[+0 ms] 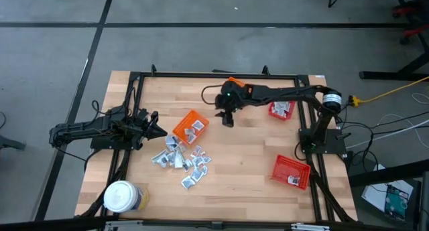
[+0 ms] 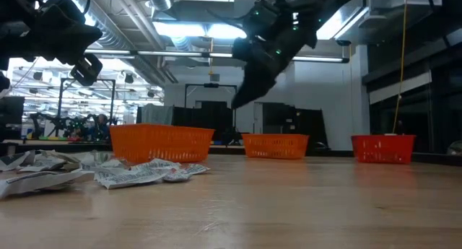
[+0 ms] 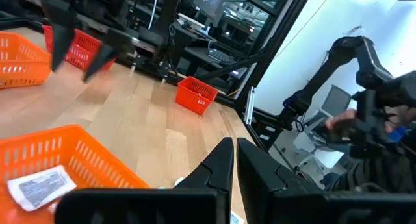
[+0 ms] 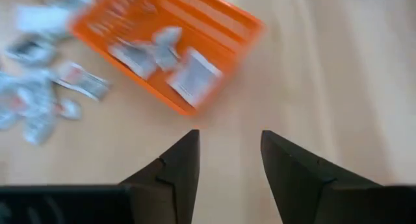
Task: Pick & Place First Aid Supplies
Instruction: Adjust the bins
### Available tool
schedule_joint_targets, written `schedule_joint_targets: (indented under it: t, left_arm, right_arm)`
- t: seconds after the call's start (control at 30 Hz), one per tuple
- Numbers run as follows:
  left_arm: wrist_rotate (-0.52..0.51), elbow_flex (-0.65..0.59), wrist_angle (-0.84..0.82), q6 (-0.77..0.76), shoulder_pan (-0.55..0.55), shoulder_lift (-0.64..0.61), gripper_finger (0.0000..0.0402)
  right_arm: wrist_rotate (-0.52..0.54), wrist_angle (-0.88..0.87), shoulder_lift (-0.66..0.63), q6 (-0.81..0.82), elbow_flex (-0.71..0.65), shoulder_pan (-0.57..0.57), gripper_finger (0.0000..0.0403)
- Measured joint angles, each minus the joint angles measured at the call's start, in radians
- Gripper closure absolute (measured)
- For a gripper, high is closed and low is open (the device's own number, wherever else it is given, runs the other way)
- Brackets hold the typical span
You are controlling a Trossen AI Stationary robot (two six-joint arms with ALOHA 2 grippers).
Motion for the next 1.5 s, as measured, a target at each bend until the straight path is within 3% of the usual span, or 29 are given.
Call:
schedule_joint_targets:
  t: [0.33,0.47,0.6,0.9,1.1,1.5]
  left_arm:
    - [0.0,0.0,0.0,0.0,0.0,0.0,0.0386]
    - [0.0,0.0,0.0,0.0,0.0,0.0,0.0386]
    - [0.0,0.0,0.0,0.0,0.0,0.0,0.0386]
    - [0.0,0.0,0.0,0.0,0.0,0.0,0.0386]
    - [0.0,0.0,0.0,0.0,0.0,0.0,0.0386]
    - [0.0,0.0,0.0,0.0,0.0,0.0,0.0386]
  right_arm:
    - [0.17,-0.331,-0.051,0.004,0.0,-0.138,0.024]
    - [0.084,-0.495,-0.072,-0.01,0.0,-0.217,0.024]
    - [0.068,-0.601,-0.091,-0.065,0.0,-0.297,0.024]
    - [0.222,-0.552,-0.06,-0.135,0.0,-0.391,0.024]
    - [0.256,-0.577,-0.003,-0.165,0.0,-0.4,0.024]
    - [0.204,-0.42,0.077,-0.178,0.0,-0.376,0.024]
